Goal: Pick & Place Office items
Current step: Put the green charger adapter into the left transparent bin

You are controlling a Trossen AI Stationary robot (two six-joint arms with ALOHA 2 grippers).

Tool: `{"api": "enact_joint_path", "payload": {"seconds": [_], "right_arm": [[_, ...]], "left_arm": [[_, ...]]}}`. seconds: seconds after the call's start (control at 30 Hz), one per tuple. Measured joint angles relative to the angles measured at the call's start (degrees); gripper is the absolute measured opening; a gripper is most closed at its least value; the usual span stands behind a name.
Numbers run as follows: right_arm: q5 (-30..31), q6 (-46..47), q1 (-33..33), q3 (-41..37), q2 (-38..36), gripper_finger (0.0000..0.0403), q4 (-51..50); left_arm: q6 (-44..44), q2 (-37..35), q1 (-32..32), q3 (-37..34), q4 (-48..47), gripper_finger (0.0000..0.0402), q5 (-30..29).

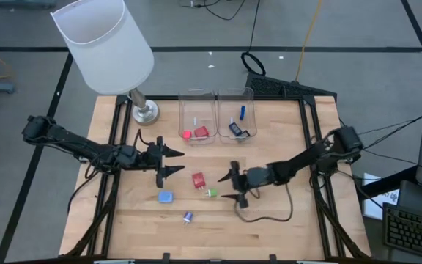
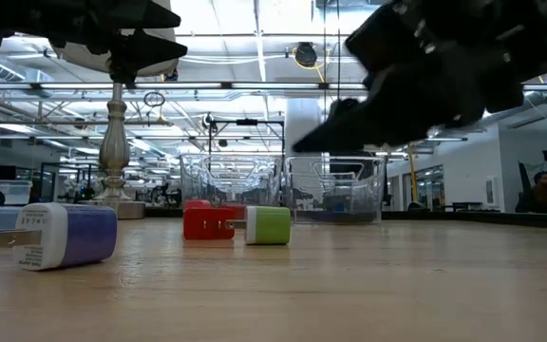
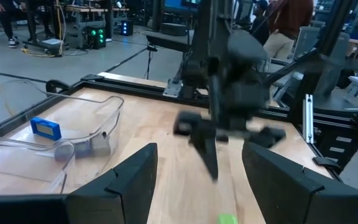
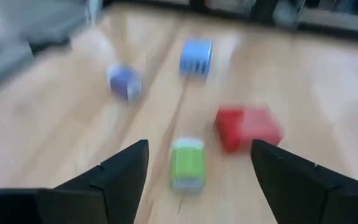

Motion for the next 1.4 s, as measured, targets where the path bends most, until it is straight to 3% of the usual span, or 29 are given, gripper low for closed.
{"api": "enact_joint_path", "payload": {"seconds": [0.13, 0.57, 0.8, 1.23, 1.4], "right_arm": [[-0.1, -0.3, 0.1, 4.5, 4.7, 0.0272, -5.4], [-0.1, -0.3, -0.1, 8.9, 14.6, 0.0249, -3.4], [-0.1, -1.5, -0.9, 9.0, 13.9, 0.0226, -4.2], [-0.3, -1.5, -1.2, 9.0, 13.7, 0.0132, -4.6], [-2.1, -1.7, -1.3, 9.0, 13.7, 0.0127, -4.5]], "left_arm": [[0.0, 0.0, 0.2, 0.0, 0.0, 0.0239, 0.0], [-0.6, 0.0, 0.2, 0.0, -0.1, 0.0239, 0.1], [-0.6, 0.0, 0.2, 0.0, -0.1, 0.0239, 0.1], [-1.9, 0.0, 0.2, 0.0, -0.2, 0.0239, 0.1], [-2.0, 0.0, 0.2, 0.0, 0.6, 0.0239, 0.1]]}}
